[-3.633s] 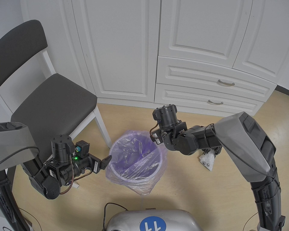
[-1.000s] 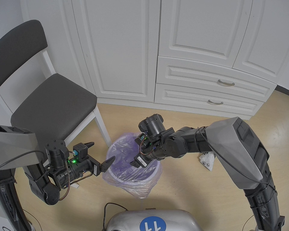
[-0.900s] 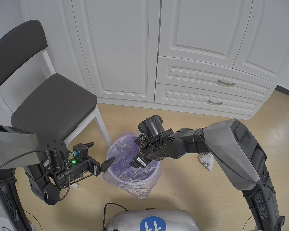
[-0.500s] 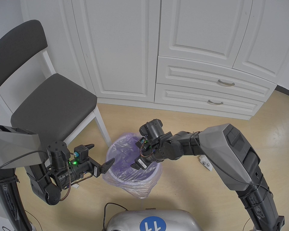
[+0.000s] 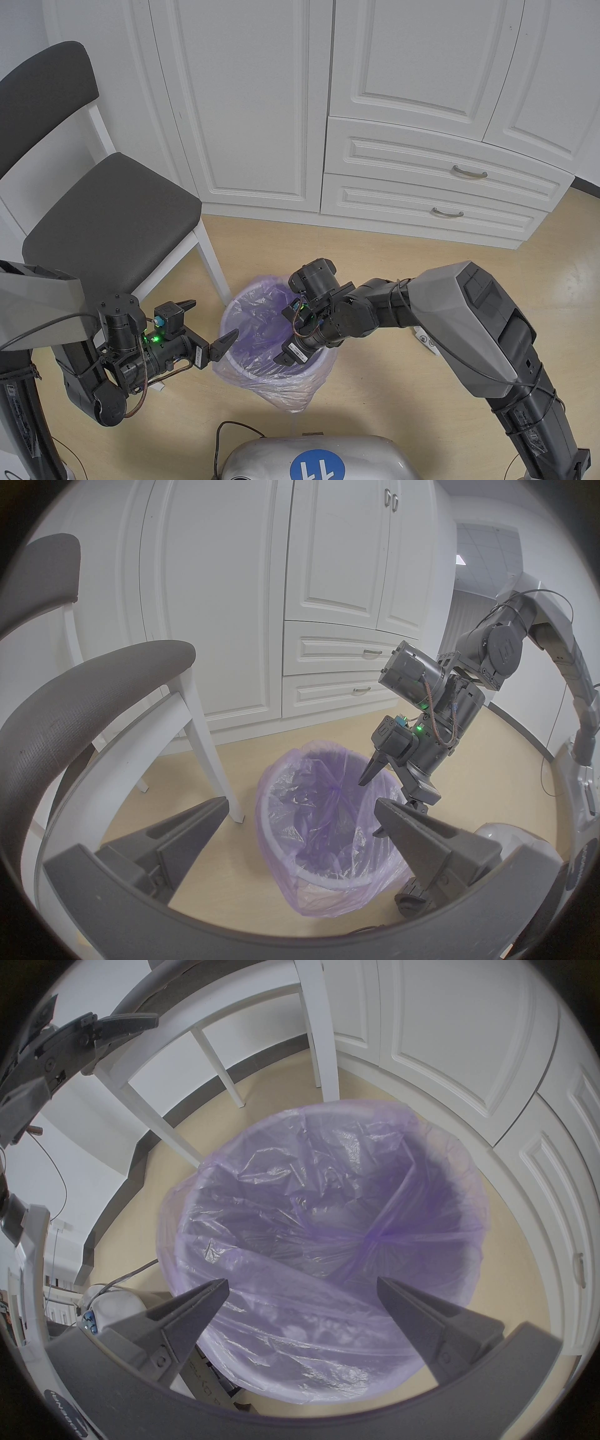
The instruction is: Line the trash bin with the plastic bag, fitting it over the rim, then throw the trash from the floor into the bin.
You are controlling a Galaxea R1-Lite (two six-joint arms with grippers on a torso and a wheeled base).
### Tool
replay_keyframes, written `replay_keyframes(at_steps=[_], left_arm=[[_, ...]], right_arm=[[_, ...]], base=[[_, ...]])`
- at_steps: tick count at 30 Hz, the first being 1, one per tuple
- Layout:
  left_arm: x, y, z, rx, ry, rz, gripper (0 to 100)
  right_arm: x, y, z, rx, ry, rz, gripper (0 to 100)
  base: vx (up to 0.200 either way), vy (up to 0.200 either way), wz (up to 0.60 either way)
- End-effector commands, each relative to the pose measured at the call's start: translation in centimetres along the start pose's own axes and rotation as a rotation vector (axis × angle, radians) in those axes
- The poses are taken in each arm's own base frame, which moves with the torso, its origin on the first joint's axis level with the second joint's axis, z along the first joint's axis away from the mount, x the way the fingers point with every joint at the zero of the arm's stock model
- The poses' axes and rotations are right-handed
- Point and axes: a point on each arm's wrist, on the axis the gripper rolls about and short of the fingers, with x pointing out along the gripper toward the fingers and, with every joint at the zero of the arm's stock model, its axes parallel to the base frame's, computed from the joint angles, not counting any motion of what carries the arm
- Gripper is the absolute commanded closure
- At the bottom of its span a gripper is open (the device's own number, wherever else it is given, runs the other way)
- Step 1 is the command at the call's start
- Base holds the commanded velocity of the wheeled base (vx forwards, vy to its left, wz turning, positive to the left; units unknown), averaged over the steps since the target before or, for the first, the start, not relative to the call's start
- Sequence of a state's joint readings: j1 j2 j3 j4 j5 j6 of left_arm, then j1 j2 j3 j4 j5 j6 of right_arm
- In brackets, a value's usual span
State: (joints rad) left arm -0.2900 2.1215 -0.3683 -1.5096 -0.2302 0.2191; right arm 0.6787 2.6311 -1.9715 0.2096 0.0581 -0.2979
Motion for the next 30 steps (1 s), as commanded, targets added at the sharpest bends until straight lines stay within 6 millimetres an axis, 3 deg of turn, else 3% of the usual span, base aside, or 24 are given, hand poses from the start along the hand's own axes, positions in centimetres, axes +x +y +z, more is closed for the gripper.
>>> replay_keyframes(at_steps=[1,4,5,12,23,30], left_arm=[[0.0,0.0,0.0,-0.002,0.002,0.0,0],[0.0,0.0,0.0,-0.002,0.002,0.0,0],[0.0,0.0,0.0,0.0,0.002,0.0,0],[0.0,0.0,0.0,-0.002,0.001,0.002,0],[-0.2,0.1,0.2,0.002,-0.006,0.005,0],[-0.3,0.0,0.2,0.002,-0.006,0.005,0]], right_arm=[[0.1,0.1,-0.1,-0.001,0.005,0.006,0],[0.2,0.1,-0.2,-0.006,0.007,0.016,0],[0.2,0.2,-0.2,-0.01,0.007,0.017,100],[0.0,0.5,-0.3,-0.016,0.018,0.022,100],[-4.1,1.6,-0.8,-0.045,0.059,0.037,100],[-5.7,3.3,-1.7,-0.067,0.095,0.064,100]], base=[[0.0,0.0,0.0],[0.0,0.0,0.0],[0.0,0.0,0.0],[0.0,0.0,0.0],[0.0,0.0,0.0],[0.0,0.0,0.0]])
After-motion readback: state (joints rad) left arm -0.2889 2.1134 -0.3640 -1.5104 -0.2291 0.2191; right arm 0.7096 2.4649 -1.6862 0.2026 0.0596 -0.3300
